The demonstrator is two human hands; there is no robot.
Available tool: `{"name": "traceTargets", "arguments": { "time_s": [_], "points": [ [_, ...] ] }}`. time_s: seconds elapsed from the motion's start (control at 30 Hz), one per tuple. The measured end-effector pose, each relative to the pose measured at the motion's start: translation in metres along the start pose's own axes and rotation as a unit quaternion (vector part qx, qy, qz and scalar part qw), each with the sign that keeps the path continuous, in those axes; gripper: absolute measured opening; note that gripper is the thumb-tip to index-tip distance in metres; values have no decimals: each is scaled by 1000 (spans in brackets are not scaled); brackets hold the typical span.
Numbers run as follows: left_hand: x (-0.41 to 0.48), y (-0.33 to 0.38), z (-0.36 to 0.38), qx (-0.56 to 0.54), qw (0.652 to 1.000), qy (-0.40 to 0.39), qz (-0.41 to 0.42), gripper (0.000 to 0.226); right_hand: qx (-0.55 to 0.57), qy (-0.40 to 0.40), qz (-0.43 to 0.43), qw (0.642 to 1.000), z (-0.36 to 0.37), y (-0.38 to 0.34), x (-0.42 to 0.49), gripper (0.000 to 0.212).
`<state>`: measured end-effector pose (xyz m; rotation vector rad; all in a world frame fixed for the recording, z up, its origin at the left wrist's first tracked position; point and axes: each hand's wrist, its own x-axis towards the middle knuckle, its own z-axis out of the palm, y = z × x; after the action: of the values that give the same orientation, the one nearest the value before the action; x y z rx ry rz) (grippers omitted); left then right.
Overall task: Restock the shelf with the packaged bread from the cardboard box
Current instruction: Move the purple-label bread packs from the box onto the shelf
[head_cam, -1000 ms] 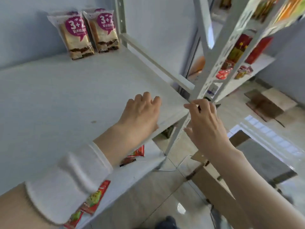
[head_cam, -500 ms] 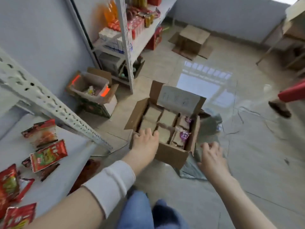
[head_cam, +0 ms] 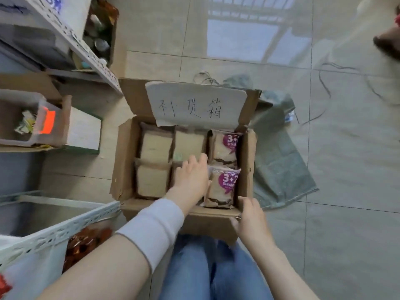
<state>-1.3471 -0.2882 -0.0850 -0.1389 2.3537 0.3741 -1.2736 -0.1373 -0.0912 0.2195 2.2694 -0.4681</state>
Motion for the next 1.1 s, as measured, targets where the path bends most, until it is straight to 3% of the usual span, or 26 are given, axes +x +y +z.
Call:
{"name": "traceTargets", "arguments": {
  "time_s": [0.2,0.37,0.5,0.67,0.8,0.93,1.1],
  "points": [
    [128,9,41,-168,984,38,-54,67,154,2,106,982,62,4,93,82],
    [160,18,61,-248,958,112,-88,68,179,-20,154,972,82,13,109,63],
    [154,18,60,-357,923,99,-108,68,195,-9,154,969,79,17,100,50],
    [129,15,41,-416,904,72,-65,52,255,37,104,961,64,17,81,51],
    [93,4,13,-505,853,120,-52,46,301,70,68,949,45,24,53,46],
    [29,-15,-20,-535,813,225,-43,33,324,59,25,944,17,39,16,36],
    [-100,-54,-52,-574,736,356,-44,28,352,11,-57,934,-19,41,-43,24]
  ]
}}
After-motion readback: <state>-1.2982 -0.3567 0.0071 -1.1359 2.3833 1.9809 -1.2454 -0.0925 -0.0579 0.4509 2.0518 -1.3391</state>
